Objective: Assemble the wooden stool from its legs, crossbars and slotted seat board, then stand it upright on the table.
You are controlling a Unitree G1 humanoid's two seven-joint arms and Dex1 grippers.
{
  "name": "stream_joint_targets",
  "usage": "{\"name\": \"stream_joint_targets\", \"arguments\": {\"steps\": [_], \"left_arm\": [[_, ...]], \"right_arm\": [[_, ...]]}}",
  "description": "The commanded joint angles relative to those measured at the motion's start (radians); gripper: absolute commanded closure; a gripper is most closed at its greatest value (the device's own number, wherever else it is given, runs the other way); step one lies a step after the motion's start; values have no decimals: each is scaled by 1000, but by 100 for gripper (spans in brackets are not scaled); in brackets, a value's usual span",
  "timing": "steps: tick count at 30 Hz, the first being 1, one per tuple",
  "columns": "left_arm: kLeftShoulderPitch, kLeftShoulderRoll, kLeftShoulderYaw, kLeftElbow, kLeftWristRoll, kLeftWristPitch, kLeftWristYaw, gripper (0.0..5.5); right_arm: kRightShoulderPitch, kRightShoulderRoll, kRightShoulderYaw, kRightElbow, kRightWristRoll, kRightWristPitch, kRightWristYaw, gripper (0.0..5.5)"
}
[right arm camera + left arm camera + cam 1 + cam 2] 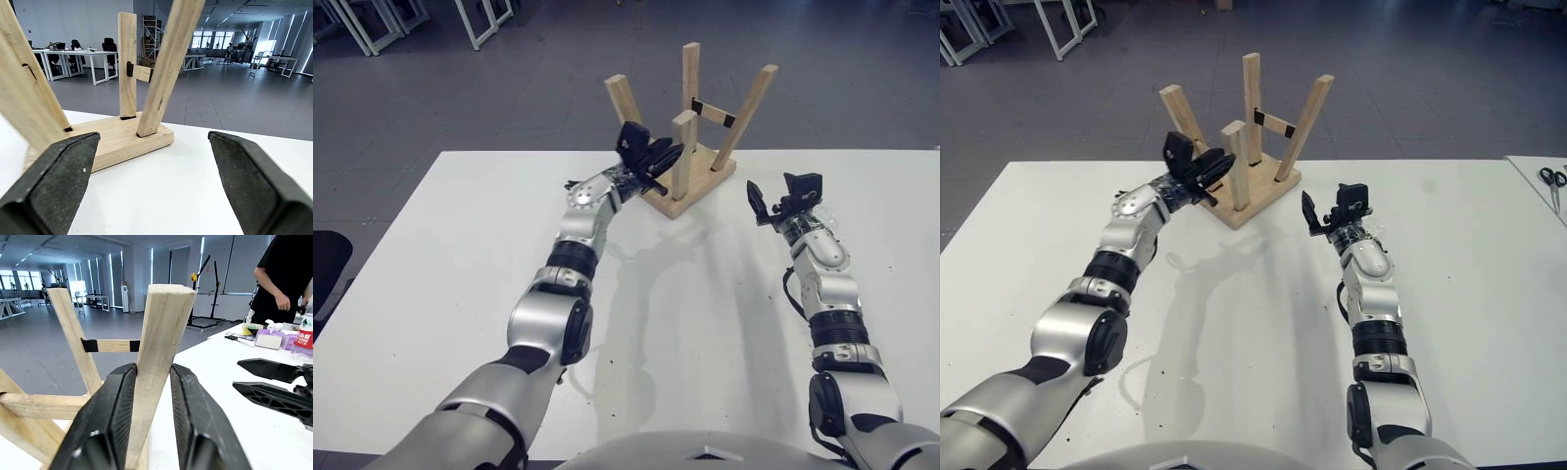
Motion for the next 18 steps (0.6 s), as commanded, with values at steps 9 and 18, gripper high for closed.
{"name": "stream_joint_targets", "arguments": {"steps": [9, 18], "left_arm": [[778, 647, 218, -1232, -635, 921, -345, 450], [803, 957, 189, -951, -605, 896, -630, 449]], "right_arm": [[225, -250, -57, -322, 196, 307, 327, 143], [224, -590, -16, -486, 502, 667, 911, 143]]}}
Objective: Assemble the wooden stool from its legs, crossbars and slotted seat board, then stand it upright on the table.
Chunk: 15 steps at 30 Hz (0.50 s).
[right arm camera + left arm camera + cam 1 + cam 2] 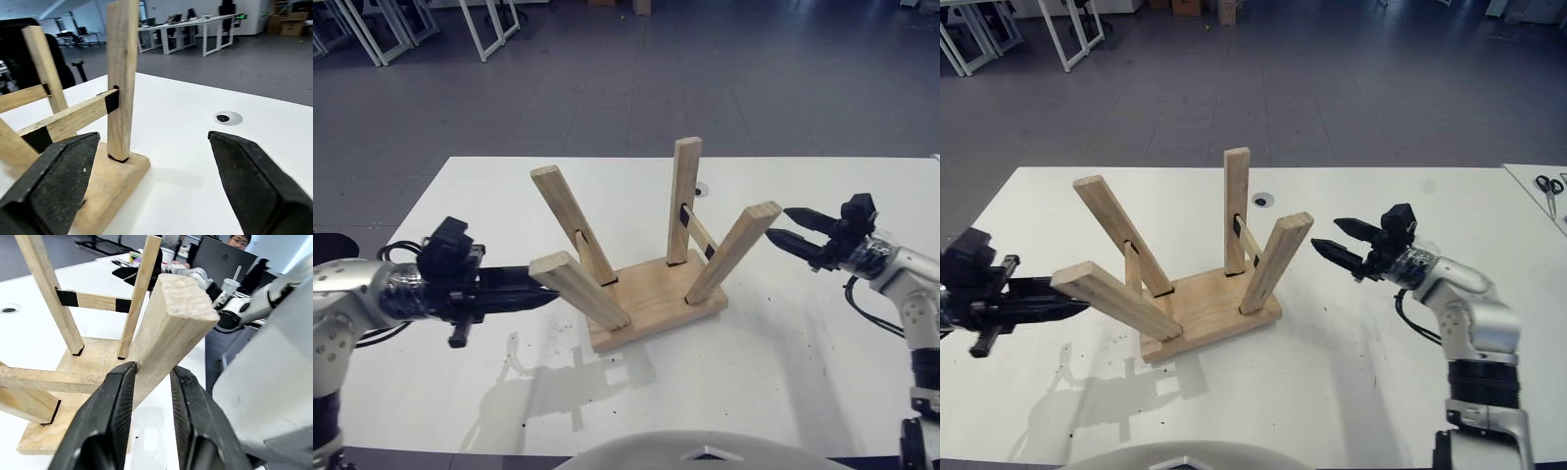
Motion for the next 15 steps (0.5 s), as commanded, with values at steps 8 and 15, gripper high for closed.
{"name": "stream_joint_targets", "arguments": {"steps": [8, 15], "left_arm": [[-76, 14, -257, 173, 226, -172, 8, 449], [-212, -10, -388, 231, 309, -281, -6, 449]], "right_arm": [[-158, -129, 119, 46, -46, 9, 216, 143], [-327, 37, 246, 166, -112, -50, 216, 143]]}}
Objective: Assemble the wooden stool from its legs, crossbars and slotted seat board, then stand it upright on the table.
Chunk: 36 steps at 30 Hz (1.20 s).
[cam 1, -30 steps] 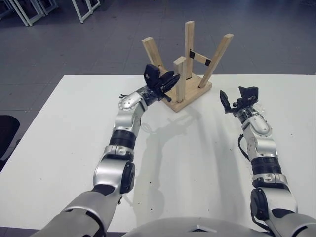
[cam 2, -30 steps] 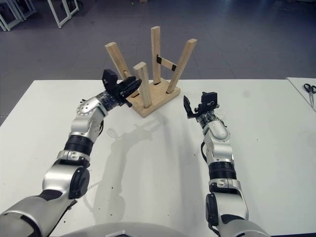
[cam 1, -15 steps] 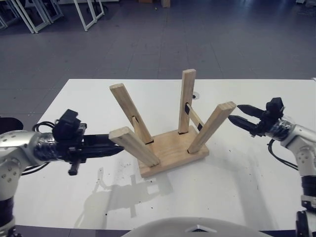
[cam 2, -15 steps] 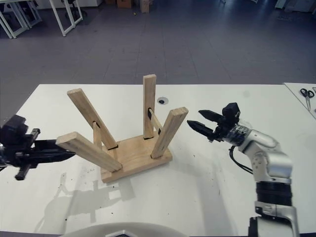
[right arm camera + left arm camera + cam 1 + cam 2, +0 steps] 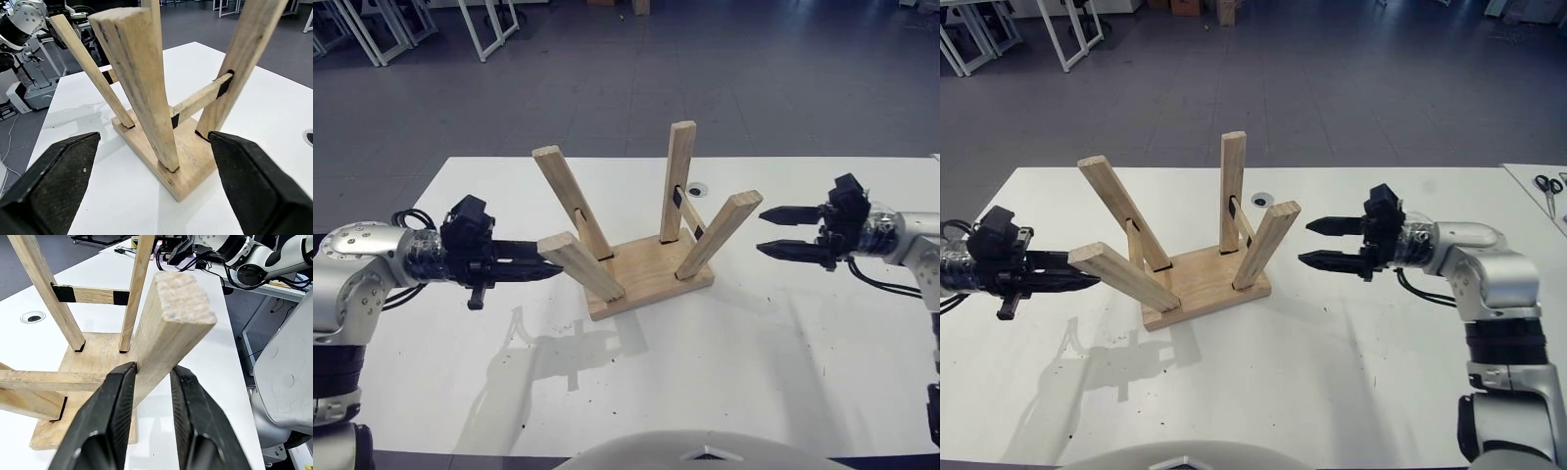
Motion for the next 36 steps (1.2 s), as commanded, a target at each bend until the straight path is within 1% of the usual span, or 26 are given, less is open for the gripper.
{"name": "stream_joint_targets", "arguments": {"steps": [1, 4, 6, 8, 10, 12, 13, 16, 18, 19, 21, 22, 23, 24, 25, 27, 28, 29, 31, 34, 36], "left_arm": [[-4, -11, -114, 60, 119, -2, 7, 449], [-52, -16, -150, 106, 137, -28, -4, 449], [-88, -24, -177, 144, 156, -49, -14, 449], [-130, -38, -199, 192, 172, -67, -22, 449], [-164, -54, -211, 237, 169, -74, -37, 449], [-179, -62, -215, 253, 149, -58, -58, 449], [-188, -64, -210, 240, 113, -20, -74, 450], [-204, -46, -149, 154, -72, 173, -113, 450], [-240, -43, -114, 139, -166, 302, -101, 450], [-282, -63, -104, 158, -211, 387, -70, 450], [-375, -153, -121, 263, -238, 530, 18, 451], [-415, -223, -139, 348, -232, 585, 58, 451], [-462, -311, -130, 469, -220, 636, 132, 451], [-512, -388, -116, 605, -198, 673, 205, 451], [-555, -451, -106, 737, -166, 683, 265, 417], [-620, -524, -55, 942, -131, 649, 367, 387], [-642, -538, -23, 1006, -126, 629, 399, 367], [-663, -542, 23, 1065, -133, 603, 435, 365], [-692, -531, 97, 1129, -142, 585, 456, 365], [-716, -505, 181, 1156, -156, 618, 445, 365], [-719, -495, 223, 1151, -158, 644, 442, 365]], "right_arm": [[-101, 83, 63, 95, -68, -73, 5, 143], [-153, 137, 87, 180, -112, -144, 19, 143], [-156, 135, 87, 192, -117, -164, 51, 181], [-143, 100, 85, 171, -104, -150, 115, 220], [-135, 59, 83, 149, -82, -108, 185, 261], [-147, 45, 76, 134, -46, -41, 224, 302], [-150, 34, 64, 108, -5, 23, 238, 322], [-152, -34, 8, 9, 200, 274, 268, 378], [-186, -54, -38, 15, 302, 418, 268, 393], [-227, -43, -61, 63, 337, 495, 247, 400], [-348, 46, -127, 279, 347, 627, 79, 420], [-404, 96, -143, 422, 312, 664, -23, 436], [-457, 137, -145, 583, 260, 693, -116, 404], [-493, 165, -121, 713, 200, 705, -176, 391], [-507, 186, -84, 802, 141, 692, -211, 369], [-521, 205, -56, 906, 74, 652, -232, 328], [-530, 206, -61, 940, 58, 641, -233, 306], [-535, 201, -65, 967, 38, 623, -231, 303], [-545, 188, -82, 1017, 8, 588, -230, 303], [-560, 167, -111, 1050, -9, 591, -180, 303], [-555, 148, -108, 1017, -5, 631, -97, 303]]}}
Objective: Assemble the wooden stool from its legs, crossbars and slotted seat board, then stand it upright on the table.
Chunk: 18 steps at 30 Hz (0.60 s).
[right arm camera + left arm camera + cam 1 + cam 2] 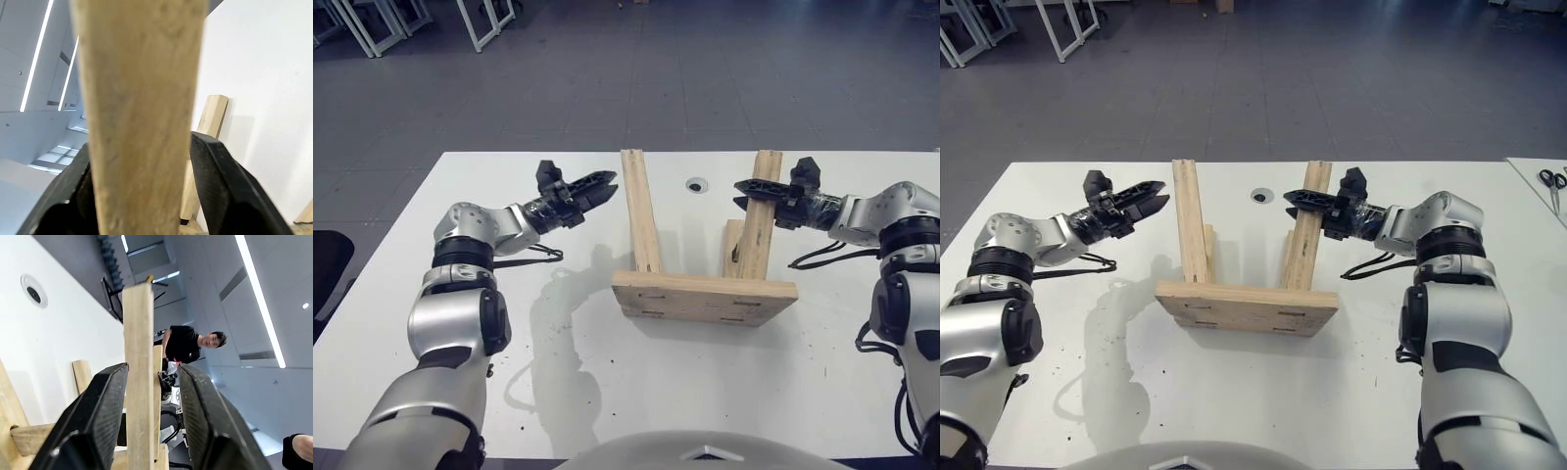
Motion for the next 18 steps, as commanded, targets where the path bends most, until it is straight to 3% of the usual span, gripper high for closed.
{"name": "stream_joint_targets", "arguments": {"steps": [1, 5, 7, 9, 13, 18], "left_arm": [[-23, 29, 71, -13, 1, 50, 6, 365], [96, 52, 13, -266, 33, 95, -31, 363], [262, 102, -98, -556, 103, -59, -137, 363], [405, 154, -138, -748, 152, -226, -259, 363], [524, 185, -171, -875, 226, -432, -357, 363], [633, 238, -303, -960, 379, -679, -468, 284]], "right_arm": [[4, -50, 7, -41, -20, 66, 117, 303], [30, -67, 10, -95, -33, 85, 189, 247], [53, -83, 12, -116, -44, 82, 203, 200], [72, -116, -13, -121, -44, 94, 191, 156], [148, -184, -45, -159, -39, 119, 179, 156], [302, -276, -56, -336, -57, 73, 150, 153]]}}
